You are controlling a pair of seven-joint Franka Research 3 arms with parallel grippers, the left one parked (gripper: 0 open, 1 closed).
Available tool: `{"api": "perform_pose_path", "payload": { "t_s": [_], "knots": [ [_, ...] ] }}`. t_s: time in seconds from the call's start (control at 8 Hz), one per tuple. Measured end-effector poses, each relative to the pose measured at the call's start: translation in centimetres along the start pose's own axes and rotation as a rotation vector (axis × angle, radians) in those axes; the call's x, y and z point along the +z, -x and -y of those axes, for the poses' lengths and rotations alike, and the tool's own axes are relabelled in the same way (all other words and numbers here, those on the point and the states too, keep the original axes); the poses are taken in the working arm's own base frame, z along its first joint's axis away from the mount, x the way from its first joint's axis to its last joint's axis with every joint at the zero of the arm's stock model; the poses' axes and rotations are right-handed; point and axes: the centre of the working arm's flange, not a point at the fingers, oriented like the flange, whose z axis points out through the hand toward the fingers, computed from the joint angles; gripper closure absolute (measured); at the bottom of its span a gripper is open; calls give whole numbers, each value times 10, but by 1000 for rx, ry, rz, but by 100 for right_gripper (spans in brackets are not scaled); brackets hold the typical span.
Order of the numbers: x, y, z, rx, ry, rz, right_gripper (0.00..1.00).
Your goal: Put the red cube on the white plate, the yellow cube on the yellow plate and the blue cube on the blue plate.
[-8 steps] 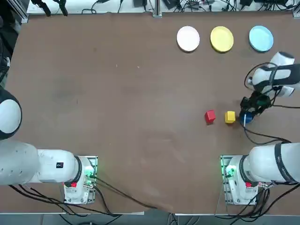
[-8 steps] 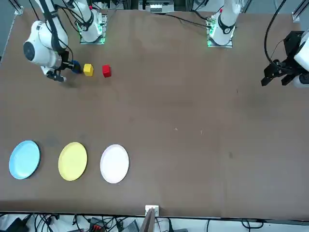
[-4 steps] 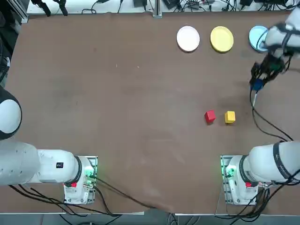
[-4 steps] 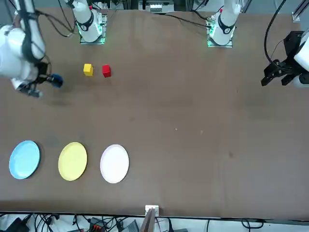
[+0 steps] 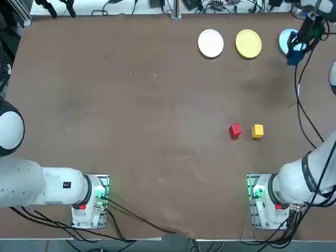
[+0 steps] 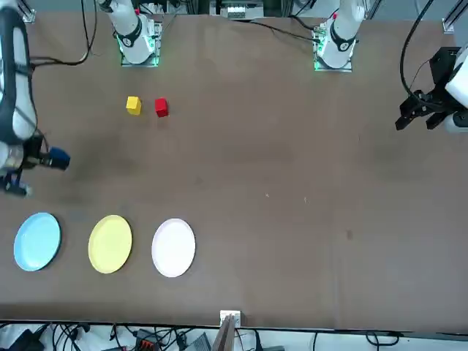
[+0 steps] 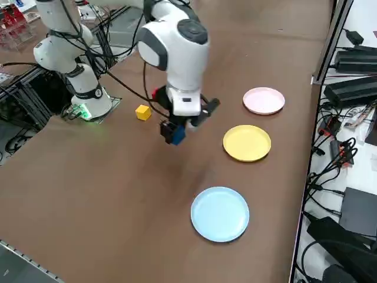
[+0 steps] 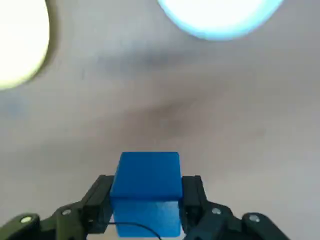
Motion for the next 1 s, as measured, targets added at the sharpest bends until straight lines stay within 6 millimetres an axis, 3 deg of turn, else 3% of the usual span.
{"api": "perform_pose_path", "payload": {
  "t_s": [0.12,0.5,0.75,1.0],
  "knots": [
    [1,-26,-1,2,15,-44,31],
    [14,-85,-37,-19,51,-262,31],
    [47,-105,-63,-53,79,-346,31],
    [75,-113,-80,-120,101,-360,31]
  ]
}}
